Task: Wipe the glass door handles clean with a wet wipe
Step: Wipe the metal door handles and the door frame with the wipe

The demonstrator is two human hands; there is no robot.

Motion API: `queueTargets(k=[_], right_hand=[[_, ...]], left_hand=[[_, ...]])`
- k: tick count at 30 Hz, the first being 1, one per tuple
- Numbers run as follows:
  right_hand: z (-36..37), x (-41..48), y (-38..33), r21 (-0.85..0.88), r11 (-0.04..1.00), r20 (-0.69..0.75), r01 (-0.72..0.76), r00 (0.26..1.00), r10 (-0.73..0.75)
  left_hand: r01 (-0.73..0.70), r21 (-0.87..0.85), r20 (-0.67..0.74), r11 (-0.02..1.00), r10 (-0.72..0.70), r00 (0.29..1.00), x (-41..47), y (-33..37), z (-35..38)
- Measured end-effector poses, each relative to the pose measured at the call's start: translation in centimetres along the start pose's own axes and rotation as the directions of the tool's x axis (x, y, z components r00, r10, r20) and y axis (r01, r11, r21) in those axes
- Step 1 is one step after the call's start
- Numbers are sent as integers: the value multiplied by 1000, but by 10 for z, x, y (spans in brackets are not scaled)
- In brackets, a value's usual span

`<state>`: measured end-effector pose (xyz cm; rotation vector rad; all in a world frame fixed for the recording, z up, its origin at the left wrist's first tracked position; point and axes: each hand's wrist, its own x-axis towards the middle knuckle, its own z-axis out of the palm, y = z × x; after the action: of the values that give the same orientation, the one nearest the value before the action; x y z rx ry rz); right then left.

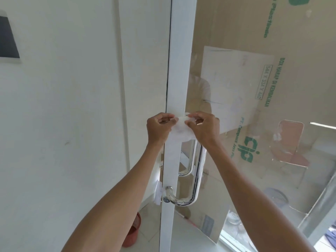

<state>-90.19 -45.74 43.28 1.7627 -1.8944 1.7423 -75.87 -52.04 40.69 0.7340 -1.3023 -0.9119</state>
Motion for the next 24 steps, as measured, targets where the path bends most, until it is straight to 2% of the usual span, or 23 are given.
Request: queueTargets(k=[4,9,12,15,19,24], right_hand=[[13,18,-3,-169,986,120,-1,993,21],[23,16,-5,-433,893,227,125,974,-26],[22,10,-6,-503,854,193,135,980,-41],[26,10,-15,-555,805,180,211,975,-131],[44,14,-34,-587,754,295,296,945,-142],[42,-2,-38,-649,670,334,360,926,-173]], left_hand=[[26,52,-46,998,-24,999,12,-11,6],[39,62,-115,997,-32,993,15,-24,8],[-26,187,-182,982,60,982,11,-33,7],[-141,382,-127,914,203,971,5,-45,5],[-189,362,-69,913,228,971,-2,-60,2],[-195,369,-30,909,221,975,-3,-69,3]])
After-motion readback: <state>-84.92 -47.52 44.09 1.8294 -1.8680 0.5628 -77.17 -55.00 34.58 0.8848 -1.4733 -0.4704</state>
